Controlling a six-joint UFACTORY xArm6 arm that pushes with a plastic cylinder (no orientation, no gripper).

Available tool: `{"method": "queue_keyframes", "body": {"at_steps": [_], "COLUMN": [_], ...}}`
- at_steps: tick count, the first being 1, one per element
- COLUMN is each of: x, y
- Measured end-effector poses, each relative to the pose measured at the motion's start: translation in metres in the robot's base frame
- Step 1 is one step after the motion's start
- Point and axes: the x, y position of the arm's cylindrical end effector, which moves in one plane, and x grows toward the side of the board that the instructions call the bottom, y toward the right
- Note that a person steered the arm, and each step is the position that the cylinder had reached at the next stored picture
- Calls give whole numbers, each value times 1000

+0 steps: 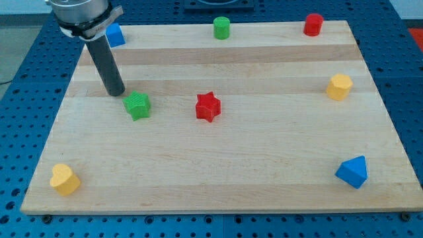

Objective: Move the green star vertically below the red star

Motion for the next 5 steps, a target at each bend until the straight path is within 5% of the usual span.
{"method": "queue_keyframes", "body": {"at_steps": [5], "x": [81], "y": [124]}}
